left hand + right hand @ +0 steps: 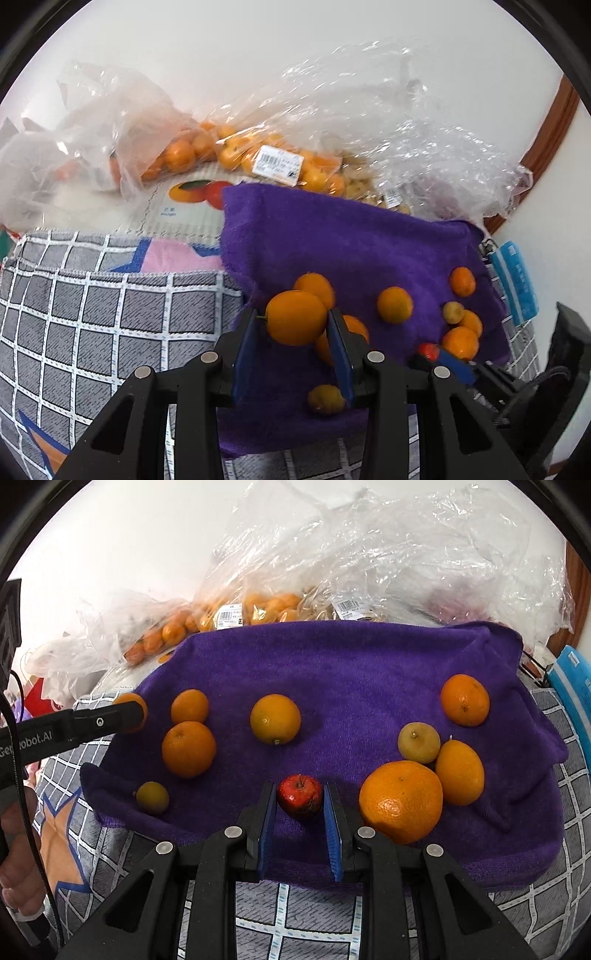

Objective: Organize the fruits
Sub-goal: 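Lower both held fruits onto the towel and open both tools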

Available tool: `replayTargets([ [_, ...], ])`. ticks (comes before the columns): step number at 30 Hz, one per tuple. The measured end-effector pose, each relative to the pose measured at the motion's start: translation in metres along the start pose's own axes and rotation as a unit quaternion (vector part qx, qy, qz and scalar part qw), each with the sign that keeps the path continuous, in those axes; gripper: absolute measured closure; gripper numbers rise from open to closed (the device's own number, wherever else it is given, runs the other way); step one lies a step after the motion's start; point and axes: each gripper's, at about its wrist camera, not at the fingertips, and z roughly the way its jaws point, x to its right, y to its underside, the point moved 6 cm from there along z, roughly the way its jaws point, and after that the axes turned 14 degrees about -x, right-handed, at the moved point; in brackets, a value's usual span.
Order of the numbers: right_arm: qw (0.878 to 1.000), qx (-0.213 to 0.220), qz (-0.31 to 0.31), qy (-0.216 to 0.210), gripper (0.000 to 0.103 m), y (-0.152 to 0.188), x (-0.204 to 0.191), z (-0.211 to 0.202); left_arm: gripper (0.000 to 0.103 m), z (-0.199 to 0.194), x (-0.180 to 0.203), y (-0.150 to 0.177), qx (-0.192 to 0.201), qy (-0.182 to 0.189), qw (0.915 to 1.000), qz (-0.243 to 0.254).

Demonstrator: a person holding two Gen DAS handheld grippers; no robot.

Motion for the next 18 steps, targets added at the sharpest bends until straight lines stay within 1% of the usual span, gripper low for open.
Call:
replayTargets([
  [4,1.000,0.005,0.002,-0.001,0.078,0.000,0.000,-0.002,0.067,0.002,0.008,0.000,-0.003,0.009,0.9999,0.013],
  [7,1.000,0.006,0.002,0.003,0.078,0.001,0.000,-0.003,0.067,0.014,0.003,0.002,-0.018,0.008,0.9998,0.002],
  [10,1.000,0.010,0.003,0.006,0.078,0.003,0.001,-0.005,0.067,0.020,0.000,0.005,-0.026,0.019,0.9994,-0.009],
  [18,1.000,0.014,0.010,0.007,0.078,0.004,0.002,-0.005,0.067,0.025,0.001,0.004,-0.025,0.006,0.9996,-0.010],
])
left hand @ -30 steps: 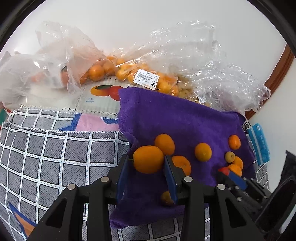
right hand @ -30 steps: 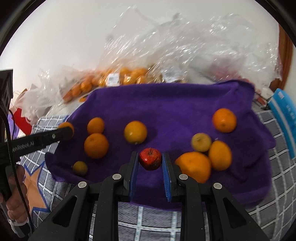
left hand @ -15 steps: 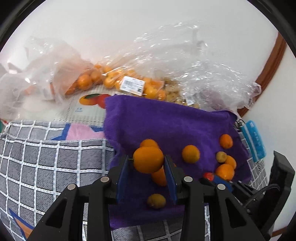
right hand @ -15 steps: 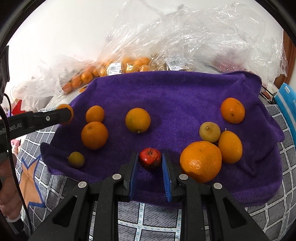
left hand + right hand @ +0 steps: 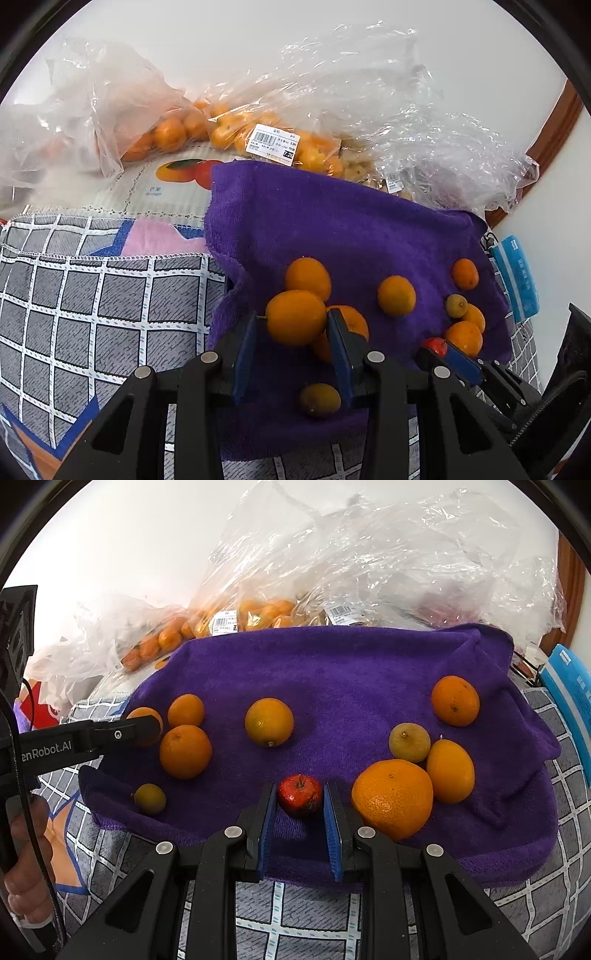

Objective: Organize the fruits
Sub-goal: 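Lower both held fruits onto the towel and open both tools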

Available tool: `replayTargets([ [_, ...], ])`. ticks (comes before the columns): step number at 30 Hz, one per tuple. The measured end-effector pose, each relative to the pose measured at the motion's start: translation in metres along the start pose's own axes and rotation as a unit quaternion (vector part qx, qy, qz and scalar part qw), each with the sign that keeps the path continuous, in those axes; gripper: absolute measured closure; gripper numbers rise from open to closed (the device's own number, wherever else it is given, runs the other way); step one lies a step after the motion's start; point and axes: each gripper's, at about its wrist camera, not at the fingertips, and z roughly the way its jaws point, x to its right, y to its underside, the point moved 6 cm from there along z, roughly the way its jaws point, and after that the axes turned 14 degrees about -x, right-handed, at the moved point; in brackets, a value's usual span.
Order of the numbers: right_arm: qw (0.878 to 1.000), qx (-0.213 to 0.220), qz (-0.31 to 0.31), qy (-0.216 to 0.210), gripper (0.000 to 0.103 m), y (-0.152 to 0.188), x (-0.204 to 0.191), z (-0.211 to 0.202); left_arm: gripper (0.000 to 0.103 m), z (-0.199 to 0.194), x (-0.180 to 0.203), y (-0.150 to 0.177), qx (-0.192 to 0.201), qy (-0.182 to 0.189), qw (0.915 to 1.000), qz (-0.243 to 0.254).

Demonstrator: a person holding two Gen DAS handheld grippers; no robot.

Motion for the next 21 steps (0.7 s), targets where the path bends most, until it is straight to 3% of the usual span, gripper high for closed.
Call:
replayTargets([
  [21,1.000,0.005,0.001,0.013,0.076,-0.0007,-0.0016,0.0010,0.066,0.0034,-0.0021,-0.0002,0.013,0.031,0.9993,-0.019],
])
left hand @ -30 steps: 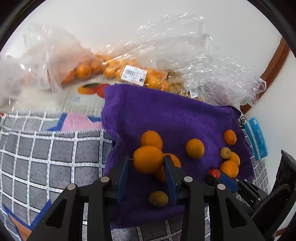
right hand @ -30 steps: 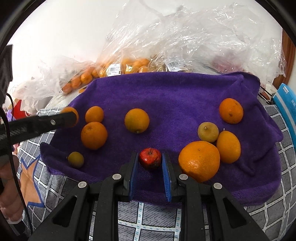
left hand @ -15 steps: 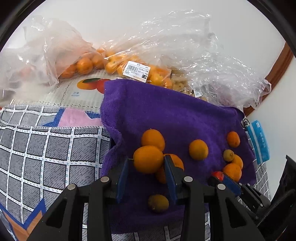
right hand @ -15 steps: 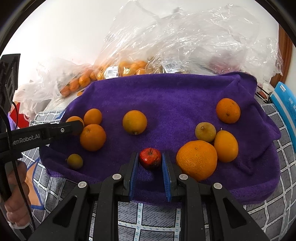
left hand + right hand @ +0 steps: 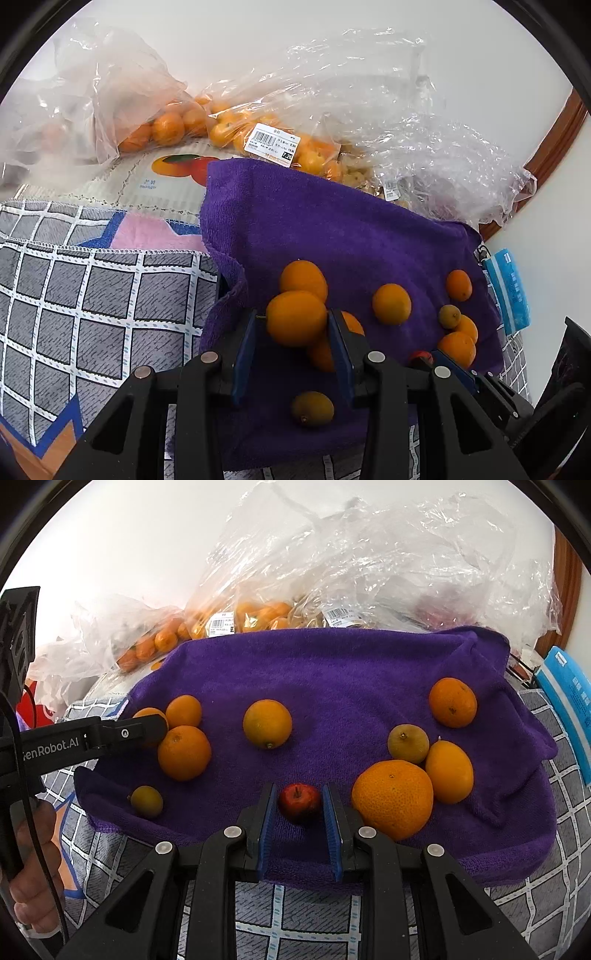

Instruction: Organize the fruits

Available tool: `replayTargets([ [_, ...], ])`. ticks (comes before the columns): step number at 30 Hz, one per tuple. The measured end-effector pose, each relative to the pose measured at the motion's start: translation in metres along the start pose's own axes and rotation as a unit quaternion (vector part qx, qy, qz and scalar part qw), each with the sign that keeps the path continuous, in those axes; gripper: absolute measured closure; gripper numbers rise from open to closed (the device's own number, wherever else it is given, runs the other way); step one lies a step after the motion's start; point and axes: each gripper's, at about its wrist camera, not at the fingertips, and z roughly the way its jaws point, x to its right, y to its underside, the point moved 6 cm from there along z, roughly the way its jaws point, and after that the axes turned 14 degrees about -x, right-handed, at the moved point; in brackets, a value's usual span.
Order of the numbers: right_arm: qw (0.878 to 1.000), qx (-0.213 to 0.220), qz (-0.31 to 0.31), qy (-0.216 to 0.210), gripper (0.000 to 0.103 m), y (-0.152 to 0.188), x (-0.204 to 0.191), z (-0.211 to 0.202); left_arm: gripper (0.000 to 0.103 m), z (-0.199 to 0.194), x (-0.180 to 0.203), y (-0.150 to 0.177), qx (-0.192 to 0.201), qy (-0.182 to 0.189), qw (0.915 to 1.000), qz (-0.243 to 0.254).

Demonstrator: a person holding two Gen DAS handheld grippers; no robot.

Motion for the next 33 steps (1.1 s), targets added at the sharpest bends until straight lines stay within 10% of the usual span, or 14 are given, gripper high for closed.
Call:
replayTargets([
  [21,1.000,0.011,0.022,-0.002,0.056,0.003,0.004,-0.025,0.035,-0.023,0.008,0.008,-0.005,0.033,0.9994,-0.004],
  [33,0.998,0.039,0.053,0.010,0.045,0.018,0.015,-0.085,0.029,-0.071,0.007,0.045,0.016,-0.023,0.9996,0.007],
])
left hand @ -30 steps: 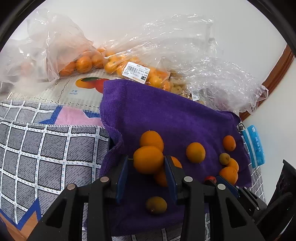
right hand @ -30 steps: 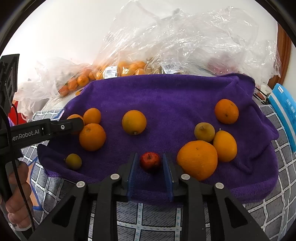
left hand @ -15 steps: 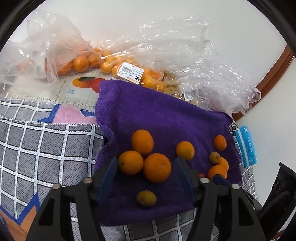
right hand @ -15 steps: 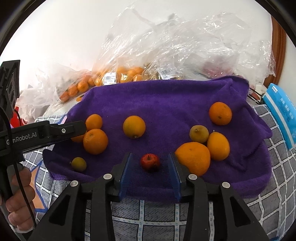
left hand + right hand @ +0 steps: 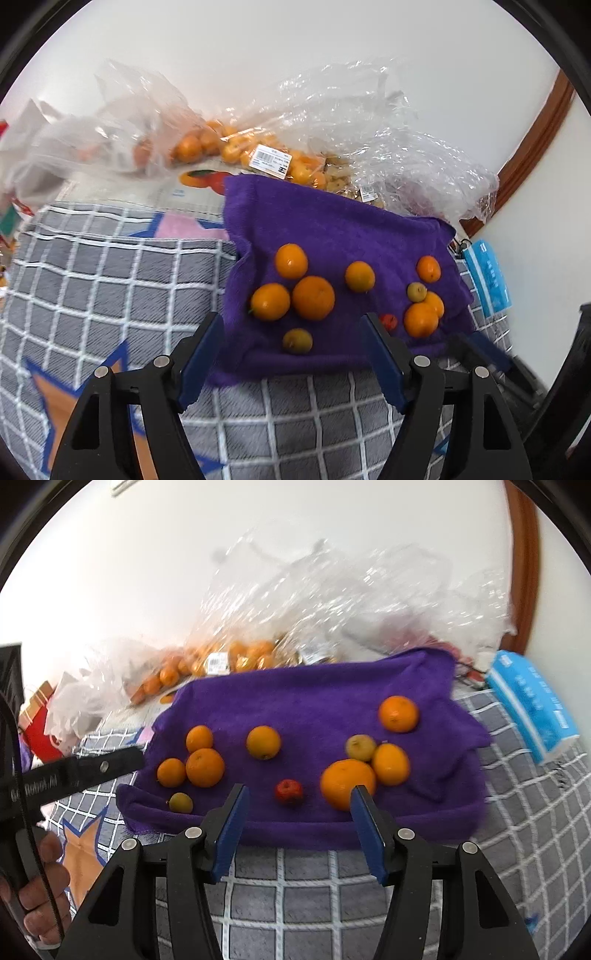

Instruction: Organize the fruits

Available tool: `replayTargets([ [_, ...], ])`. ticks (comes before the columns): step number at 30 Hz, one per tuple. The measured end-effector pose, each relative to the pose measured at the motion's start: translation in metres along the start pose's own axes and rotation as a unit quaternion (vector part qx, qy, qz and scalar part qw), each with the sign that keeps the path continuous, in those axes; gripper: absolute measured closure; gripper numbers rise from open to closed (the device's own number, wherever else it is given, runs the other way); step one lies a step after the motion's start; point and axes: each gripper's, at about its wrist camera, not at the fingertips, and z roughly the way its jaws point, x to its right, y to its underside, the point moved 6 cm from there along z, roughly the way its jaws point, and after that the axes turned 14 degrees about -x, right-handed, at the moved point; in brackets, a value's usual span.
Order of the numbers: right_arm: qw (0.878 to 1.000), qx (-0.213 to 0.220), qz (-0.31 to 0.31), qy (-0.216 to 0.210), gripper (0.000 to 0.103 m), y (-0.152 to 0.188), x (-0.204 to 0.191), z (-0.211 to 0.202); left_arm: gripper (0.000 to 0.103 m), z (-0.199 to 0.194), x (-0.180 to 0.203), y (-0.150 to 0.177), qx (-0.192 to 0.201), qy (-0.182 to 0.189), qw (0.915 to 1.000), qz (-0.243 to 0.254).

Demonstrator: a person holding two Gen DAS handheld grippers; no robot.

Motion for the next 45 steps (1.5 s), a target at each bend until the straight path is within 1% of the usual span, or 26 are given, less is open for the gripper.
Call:
replayTargets([
  [2,1.000,0.005,0.006,-0.002,0.045,0.003,0.004,-0.013,0.029,-0.012,0.002,0.009,0.012,-0.012,0.9998,0.003],
  [4,1.000,0.020,0.011,-0.001,0.045,0.007,0.007,-0.032,0.027,-0.025,0.006,0.019,0.027,-0.027,0.9992,0.005],
  [7,0.999,0.040,0.017,0.002,0.038,0.015,0.011,-0.060,0.024,-0.041,0.013,0.035,0.041,-0.039,0.9983,0.011],
  [9,0.999,0.050,0.019,0.002,0.036,0.022,0.013,-0.077,0.021,-0.052,0.019,0.046,0.053,-0.047,0.9974,0.015],
  [10,0.998,0.054,0.018,0.005,0.034,0.027,0.015,-0.086,0.021,-0.058,0.023,0.052,0.060,-0.051,0.9967,0.017],
  [12,0.998,0.063,0.011,0.010,0.034,0.035,0.015,-0.103,0.015,-0.067,0.029,0.063,0.071,-0.050,0.9959,0.023],
  [16,0.997,0.074,0.003,0.029,0.033,0.053,0.017,-0.128,0.012,-0.085,0.042,0.087,0.094,-0.056,0.9933,0.037],
  [18,0.997,0.075,0.012,0.034,0.028,0.063,0.020,-0.136,0.009,-0.093,0.047,0.098,0.105,-0.064,0.9915,0.043],
  [20,0.996,0.083,0.014,0.038,0.019,0.074,0.023,-0.144,0.007,-0.101,0.052,0.108,0.116,-0.073,0.9894,0.048],
  [21,0.995,0.090,0.013,0.042,0.017,0.078,0.024,-0.148,0.006,-0.106,0.054,0.113,0.123,-0.078,0.9880,0.052],
  [23,0.994,0.101,0.014,0.047,0.007,0.087,0.027,-0.156,0.004,-0.113,0.058,0.120,0.132,-0.085,0.9860,0.054],
  [24,0.994,0.103,0.014,0.046,0.005,0.090,0.028,-0.158,0.004,-0.117,0.059,0.124,0.137,-0.089,0.9850,0.056],
  [28,0.993,0.099,0.017,0.054,0.003,0.100,0.033,-0.163,0.004,-0.126,0.066,0.136,0.147,-0.095,0.9828,0.058],
  [32,0.994,0.095,0.014,0.061,0.003,0.107,0.035,-0.166,0.004,-0.129,0.072,0.142,0.151,-0.104,0.9811,0.061],
  [37,0.993,0.097,0.014,0.064,0.003,0.112,0.037,-0.171,0.004,-0.130,0.077,0.146,0.151,-0.103,0.9811,0.064],
  [45,0.993,0.100,0.013,0.063,0.003,0.116,0.036,-0.173,0.004,-0.128,0.074,0.148,0.150,-0.103,0.9816,0.057],
])
